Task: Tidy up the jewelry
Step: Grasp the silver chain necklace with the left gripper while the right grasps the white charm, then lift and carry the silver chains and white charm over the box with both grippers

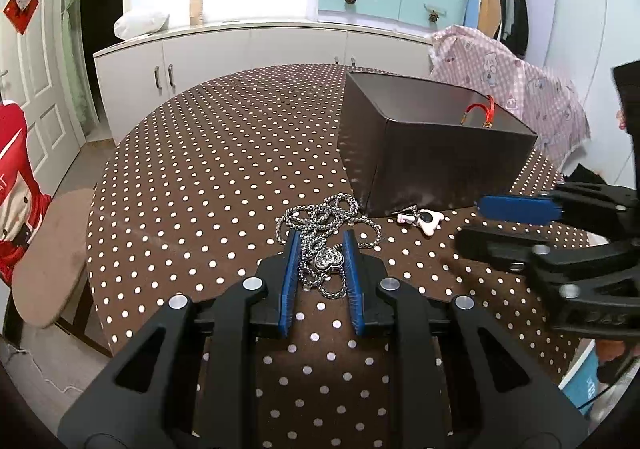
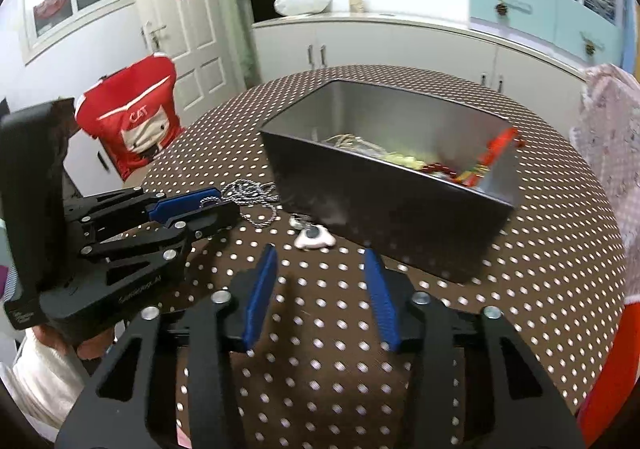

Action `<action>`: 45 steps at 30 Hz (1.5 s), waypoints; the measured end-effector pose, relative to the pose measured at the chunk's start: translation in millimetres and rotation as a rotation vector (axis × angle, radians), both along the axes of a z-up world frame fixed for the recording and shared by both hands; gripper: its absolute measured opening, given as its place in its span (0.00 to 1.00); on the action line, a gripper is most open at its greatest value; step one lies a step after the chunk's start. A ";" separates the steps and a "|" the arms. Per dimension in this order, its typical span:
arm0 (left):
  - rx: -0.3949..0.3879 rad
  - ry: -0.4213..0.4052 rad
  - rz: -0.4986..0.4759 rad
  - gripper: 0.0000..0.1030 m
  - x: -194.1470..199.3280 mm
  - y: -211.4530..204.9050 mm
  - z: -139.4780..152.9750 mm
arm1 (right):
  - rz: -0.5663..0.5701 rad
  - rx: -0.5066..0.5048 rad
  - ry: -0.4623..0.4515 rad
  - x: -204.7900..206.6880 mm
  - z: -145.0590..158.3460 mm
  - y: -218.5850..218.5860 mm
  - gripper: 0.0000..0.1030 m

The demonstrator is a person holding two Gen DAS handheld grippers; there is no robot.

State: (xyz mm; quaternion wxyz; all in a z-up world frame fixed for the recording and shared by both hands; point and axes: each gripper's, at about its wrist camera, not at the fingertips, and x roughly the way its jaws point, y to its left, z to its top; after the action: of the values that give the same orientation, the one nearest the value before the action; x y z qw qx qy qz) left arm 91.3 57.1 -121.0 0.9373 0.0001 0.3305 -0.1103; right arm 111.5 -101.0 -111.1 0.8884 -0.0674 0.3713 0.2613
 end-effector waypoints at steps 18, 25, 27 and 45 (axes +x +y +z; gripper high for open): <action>-0.033 -0.028 -0.004 0.21 -7.4 6.7 -6.6 | -0.046 -0.122 -0.028 12.0 -12.0 26.7 0.22; -0.033 -0.053 0.012 0.21 -11.5 15.7 1.4 | -0.081 -0.086 -0.020 5.2 -8.3 16.5 0.22; -0.042 -0.062 0.036 0.20 -10.6 18.1 6.0 | -0.091 -0.081 -0.022 4.5 -6.7 14.0 0.22; -0.019 -0.126 -0.019 0.74 -22.5 16.2 23.5 | -0.168 -0.009 -0.075 -11.4 11.9 -24.5 0.22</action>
State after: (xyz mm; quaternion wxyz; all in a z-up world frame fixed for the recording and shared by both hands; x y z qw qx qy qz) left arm 68.8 73.3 -97.5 0.9551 0.0011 0.2698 -0.1223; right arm 100.1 -125.5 -99.2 0.9202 -0.0498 0.3432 0.1817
